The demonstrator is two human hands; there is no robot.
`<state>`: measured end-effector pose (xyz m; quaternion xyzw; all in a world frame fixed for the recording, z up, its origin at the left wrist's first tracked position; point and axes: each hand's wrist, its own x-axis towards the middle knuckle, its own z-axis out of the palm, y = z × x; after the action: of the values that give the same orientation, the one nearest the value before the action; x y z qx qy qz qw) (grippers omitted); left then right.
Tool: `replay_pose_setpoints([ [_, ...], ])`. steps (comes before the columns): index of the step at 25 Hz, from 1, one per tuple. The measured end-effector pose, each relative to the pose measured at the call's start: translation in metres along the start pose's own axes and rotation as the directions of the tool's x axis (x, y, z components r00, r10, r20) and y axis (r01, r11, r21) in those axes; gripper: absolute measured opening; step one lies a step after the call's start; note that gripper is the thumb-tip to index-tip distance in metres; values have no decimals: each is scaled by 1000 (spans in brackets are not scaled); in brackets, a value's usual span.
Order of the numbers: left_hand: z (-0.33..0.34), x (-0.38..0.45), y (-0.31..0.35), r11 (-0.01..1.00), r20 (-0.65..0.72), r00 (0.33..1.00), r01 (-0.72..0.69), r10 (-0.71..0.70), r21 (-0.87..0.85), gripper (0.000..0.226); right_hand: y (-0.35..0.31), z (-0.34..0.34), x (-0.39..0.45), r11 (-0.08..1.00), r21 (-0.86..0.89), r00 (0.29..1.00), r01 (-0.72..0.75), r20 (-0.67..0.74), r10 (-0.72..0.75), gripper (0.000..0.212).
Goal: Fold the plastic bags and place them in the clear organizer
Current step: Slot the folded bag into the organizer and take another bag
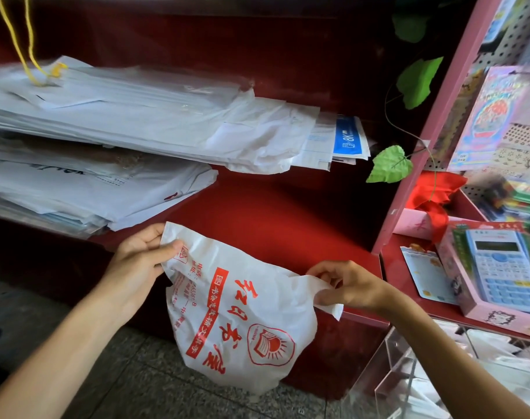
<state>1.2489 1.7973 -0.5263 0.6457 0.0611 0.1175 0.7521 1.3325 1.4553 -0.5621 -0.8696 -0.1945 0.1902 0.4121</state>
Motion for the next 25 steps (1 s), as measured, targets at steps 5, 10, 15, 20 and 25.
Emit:
replay_pose_setpoints([
  [5,-14,7,-3,1000,-107,994,-7,7,-2,21,-1,-14,-20,982,189,990,-7,139,-20,53],
  [10,-20,10,-6,1000,-149,989,6,-8,-12,23,4,-18,-23,933,359,990,13,124,-62,52],
  [15,-22,9,-9,999,-169,985,35,-35,-2,21,9,-19,-24,893,445,998,61,-47,-45,49],
  [20,-26,10,-10,999,-191,981,35,-41,-36,22,10,-23,-26,816,571,986,88,-166,10,58],
  [25,-27,13,-11,998,-191,980,46,-54,-47,22,3,-20,-24,627,774,992,93,-125,7,59],
])
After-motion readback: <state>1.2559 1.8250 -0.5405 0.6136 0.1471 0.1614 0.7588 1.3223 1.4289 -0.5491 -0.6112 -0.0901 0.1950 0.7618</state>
